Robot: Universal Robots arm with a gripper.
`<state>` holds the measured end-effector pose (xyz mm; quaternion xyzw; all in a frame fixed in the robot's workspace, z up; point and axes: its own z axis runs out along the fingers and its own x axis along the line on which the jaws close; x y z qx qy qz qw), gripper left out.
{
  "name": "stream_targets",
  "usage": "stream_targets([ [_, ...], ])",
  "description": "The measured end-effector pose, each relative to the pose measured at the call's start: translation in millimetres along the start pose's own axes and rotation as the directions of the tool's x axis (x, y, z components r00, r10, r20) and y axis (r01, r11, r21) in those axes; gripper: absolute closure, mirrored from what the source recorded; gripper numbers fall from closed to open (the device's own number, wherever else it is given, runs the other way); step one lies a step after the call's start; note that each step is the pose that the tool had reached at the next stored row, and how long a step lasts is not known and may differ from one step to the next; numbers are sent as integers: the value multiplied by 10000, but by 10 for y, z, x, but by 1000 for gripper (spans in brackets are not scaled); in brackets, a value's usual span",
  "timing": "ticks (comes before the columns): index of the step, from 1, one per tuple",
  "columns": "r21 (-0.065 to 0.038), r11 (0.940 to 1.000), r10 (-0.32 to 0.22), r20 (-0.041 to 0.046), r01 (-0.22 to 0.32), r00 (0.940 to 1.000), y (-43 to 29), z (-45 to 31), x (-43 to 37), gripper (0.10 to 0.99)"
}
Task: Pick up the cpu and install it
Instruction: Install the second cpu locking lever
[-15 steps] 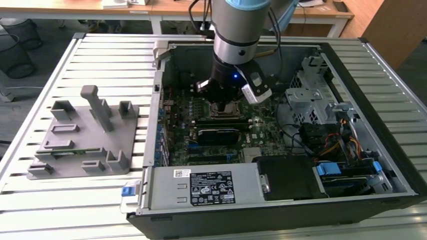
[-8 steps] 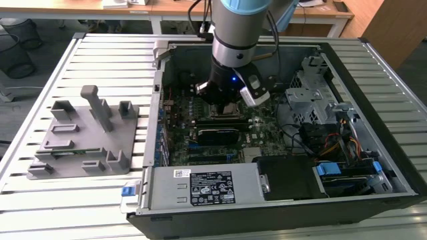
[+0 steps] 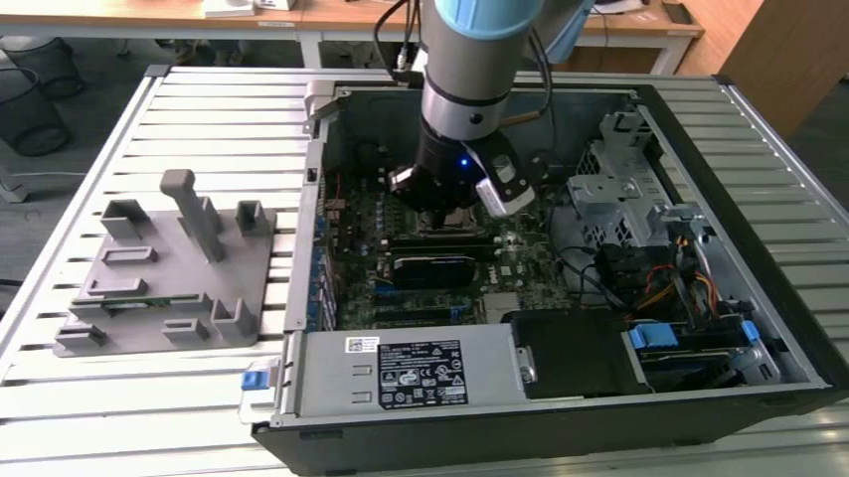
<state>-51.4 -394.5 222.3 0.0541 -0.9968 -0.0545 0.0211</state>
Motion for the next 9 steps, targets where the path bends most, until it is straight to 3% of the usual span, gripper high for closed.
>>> stream_targets([
  [9,-2,10000,2,0,-2,10000,-12,37,46,980],
])
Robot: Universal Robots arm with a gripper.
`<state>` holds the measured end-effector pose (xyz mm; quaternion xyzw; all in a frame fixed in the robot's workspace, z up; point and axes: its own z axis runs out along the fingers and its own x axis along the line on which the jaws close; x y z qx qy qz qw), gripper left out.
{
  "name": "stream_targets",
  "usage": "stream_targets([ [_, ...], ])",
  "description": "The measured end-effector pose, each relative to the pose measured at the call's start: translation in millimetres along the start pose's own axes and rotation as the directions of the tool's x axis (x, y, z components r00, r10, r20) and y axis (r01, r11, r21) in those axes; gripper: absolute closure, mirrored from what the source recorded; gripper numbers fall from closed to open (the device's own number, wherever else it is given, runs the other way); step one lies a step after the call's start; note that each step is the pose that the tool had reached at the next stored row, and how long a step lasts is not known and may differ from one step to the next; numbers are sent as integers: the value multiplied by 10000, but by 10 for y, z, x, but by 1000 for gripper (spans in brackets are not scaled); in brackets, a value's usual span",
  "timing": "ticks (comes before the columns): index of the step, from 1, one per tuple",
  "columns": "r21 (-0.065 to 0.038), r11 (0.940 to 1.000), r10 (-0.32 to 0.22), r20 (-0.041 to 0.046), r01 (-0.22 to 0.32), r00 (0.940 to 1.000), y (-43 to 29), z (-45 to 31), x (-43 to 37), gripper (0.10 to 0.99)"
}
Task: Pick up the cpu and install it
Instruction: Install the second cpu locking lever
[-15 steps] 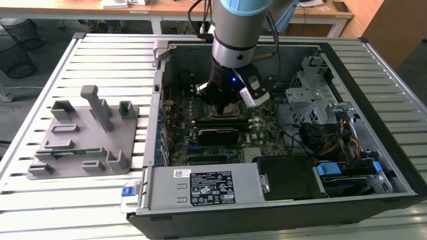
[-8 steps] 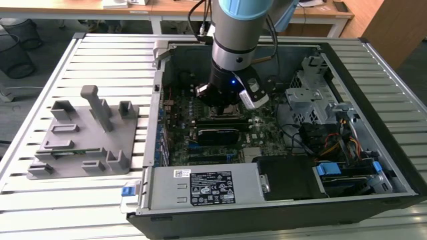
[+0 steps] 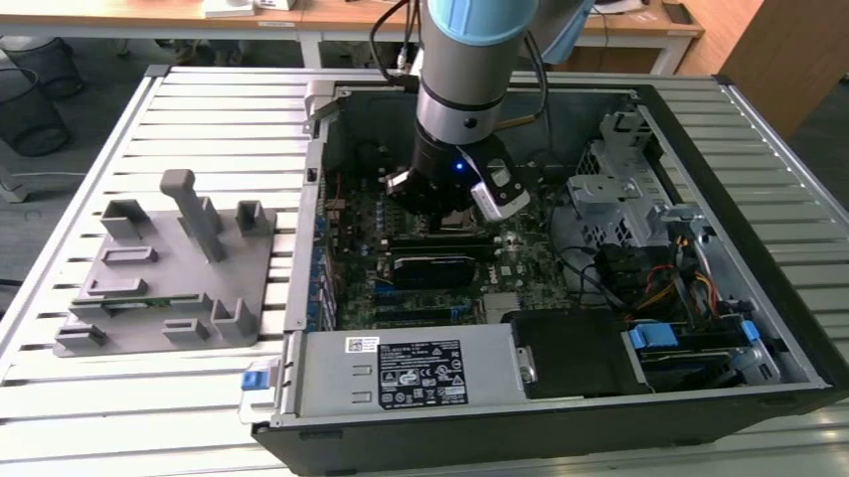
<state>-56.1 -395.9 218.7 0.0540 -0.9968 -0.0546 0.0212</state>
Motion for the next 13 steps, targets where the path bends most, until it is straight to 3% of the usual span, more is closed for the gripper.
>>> stream_targets([
  [13,-19,10000,4,0,-4,10000,-10,62,35,980],
])
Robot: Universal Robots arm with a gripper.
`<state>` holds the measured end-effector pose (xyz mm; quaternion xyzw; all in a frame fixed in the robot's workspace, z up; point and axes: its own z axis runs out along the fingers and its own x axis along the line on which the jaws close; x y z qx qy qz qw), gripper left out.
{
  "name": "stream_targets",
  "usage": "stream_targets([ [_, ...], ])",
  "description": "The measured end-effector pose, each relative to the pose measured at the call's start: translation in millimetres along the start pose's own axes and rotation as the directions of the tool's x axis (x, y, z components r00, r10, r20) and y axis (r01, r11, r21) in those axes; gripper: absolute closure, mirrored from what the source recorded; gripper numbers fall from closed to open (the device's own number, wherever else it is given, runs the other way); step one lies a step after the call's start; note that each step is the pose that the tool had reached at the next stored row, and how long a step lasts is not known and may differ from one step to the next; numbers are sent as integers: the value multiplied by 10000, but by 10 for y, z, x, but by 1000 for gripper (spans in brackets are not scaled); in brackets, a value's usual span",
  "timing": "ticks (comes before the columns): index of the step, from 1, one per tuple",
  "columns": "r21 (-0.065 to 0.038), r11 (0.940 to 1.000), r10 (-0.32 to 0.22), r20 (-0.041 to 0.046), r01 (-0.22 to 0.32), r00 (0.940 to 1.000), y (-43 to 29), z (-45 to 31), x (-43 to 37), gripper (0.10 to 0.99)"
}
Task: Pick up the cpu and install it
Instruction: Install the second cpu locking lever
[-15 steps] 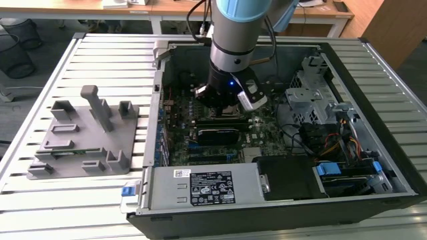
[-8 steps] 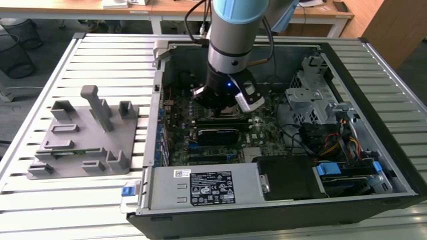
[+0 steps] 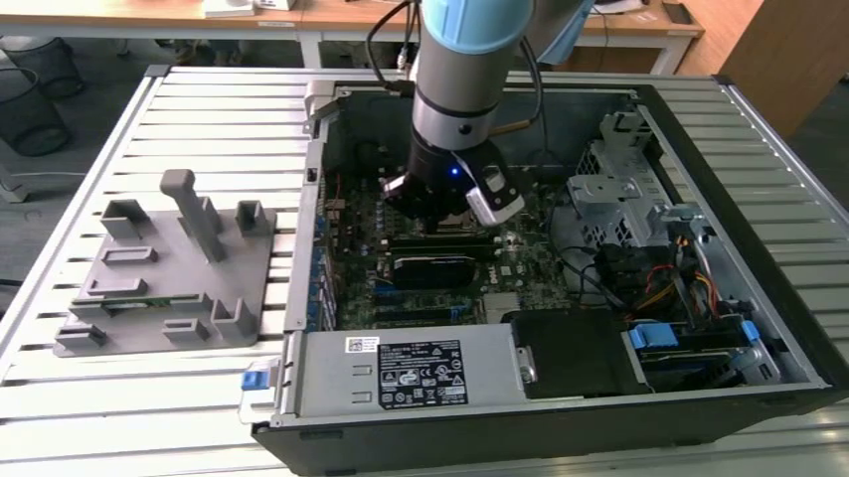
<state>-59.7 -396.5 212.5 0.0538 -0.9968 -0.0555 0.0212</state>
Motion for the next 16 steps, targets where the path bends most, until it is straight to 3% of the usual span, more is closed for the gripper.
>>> stream_targets([
  [4,-78,10000,2,-2,-2,10000,-17,15,0,980],
  [16,-542,9985,-14,43,17,10000,-121,9,29,980],
])
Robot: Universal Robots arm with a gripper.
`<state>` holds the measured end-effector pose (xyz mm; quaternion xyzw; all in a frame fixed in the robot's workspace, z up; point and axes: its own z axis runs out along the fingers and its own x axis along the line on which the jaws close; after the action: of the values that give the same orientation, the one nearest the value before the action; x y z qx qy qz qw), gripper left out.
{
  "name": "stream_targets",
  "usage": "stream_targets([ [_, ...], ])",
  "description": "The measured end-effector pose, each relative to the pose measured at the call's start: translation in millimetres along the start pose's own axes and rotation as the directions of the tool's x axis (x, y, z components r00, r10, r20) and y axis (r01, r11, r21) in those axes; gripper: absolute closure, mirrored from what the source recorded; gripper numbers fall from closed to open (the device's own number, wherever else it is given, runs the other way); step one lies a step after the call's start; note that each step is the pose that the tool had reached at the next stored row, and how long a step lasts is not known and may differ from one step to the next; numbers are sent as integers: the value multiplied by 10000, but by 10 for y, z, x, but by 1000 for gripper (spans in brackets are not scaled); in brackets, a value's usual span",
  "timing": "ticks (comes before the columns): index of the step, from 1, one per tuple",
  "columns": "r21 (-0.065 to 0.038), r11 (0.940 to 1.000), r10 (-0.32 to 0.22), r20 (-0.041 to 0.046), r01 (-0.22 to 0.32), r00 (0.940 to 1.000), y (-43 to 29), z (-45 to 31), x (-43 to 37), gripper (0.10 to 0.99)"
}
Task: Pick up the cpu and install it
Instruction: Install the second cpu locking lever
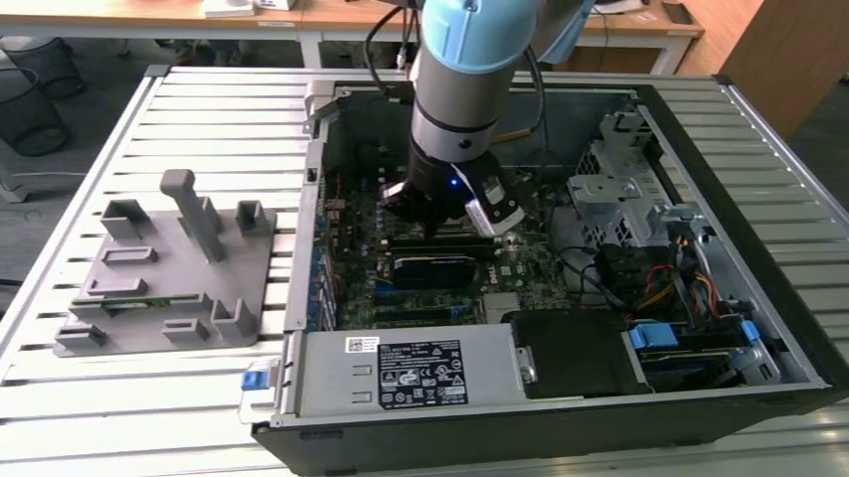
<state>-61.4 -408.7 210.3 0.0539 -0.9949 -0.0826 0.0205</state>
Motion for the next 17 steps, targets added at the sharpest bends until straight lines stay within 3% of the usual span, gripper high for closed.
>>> stream_targets([
  [17,-476,9989,-24,50,26,10000,-86,67,84,980],
])
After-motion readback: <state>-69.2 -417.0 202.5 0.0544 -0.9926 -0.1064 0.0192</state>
